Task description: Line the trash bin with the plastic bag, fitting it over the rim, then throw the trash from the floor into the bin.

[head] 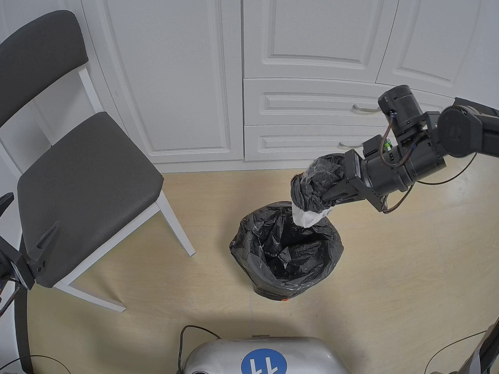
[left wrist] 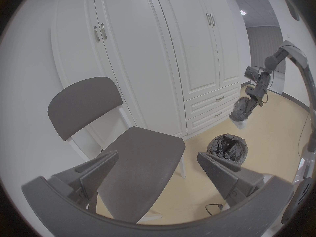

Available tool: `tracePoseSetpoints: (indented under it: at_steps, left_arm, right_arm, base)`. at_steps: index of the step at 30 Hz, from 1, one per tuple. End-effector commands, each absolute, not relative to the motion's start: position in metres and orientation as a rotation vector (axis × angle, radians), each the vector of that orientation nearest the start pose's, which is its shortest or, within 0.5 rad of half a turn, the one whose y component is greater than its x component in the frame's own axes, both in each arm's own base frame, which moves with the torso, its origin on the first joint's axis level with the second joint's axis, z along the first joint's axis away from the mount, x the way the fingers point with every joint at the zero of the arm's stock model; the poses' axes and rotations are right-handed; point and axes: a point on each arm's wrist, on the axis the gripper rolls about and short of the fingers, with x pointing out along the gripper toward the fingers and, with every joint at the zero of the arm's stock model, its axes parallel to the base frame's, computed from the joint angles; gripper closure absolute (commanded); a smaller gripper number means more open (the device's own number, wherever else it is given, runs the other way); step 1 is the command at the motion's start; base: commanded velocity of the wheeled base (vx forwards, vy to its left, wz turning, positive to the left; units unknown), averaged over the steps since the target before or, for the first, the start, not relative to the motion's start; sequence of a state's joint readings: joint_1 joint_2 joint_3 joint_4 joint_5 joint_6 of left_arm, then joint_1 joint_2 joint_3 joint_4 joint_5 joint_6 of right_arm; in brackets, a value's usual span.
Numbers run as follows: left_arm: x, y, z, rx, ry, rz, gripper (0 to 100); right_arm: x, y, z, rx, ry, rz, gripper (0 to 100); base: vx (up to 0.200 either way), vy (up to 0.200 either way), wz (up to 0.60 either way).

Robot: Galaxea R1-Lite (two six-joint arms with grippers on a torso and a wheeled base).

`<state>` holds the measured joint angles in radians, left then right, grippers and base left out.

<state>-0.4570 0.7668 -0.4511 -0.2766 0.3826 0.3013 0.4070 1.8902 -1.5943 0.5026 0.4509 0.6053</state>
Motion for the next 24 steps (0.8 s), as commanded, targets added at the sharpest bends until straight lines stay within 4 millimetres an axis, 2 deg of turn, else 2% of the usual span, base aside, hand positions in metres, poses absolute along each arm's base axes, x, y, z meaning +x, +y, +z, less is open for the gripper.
tracePoseSetpoints:
  at_steps: [1, 7, 8, 13, 16, 18, 24]
  left_arm:
    - [0.071, -0.026, 0.221, 0.323, 0.029, -0.082, 0]
    - [0.071, -0.026, 0.22, 0.325, 0.032, -0.092, 0]
    - [0.072, -0.026, 0.22, 0.325, 0.032, -0.095, 0]
    - [0.072, -0.026, 0.22, 0.327, 0.035, -0.096, 0]
    - [0.072, -0.026, 0.219, 0.328, 0.038, -0.096, 0]
    - [0.073, -0.027, 0.218, 0.33, 0.044, -0.097, 0]
    - [0.074, -0.027, 0.216, 0.334, 0.052, -0.1, 0]
  right_arm:
    - [0.38, 0.182, 0.161, 0.566, 1.421, 0.32, 100]
    - [0.387, 0.185, 0.14, 0.501, 1.445, 0.338, 100]
    - [0.39, 0.187, 0.131, 0.48, 1.459, 0.346, 100]
    - [0.396, 0.193, 0.104, 0.47, 1.505, 0.33, 100]
    - [0.399, 0.195, 0.095, 0.473, 1.517, 0.32, 100]
    - [0.407, 0.198, 0.085, 0.507, 1.492, 0.311, 100]
    - [0.417, 0.198, 0.087, 0.571, 1.415, 0.317, 100]
  base:
    - [0.0, 0.0, 0.0]
    - [0.0, 0.0, 0.0]
    - [0.0, 0.0, 0.0]
    - [0.0, 0.0, 0.0]
    - [0.0, 0.0, 0.0]
    - [0.0, 0.0, 0.0]
    - [0.0, 0.0, 0.0]
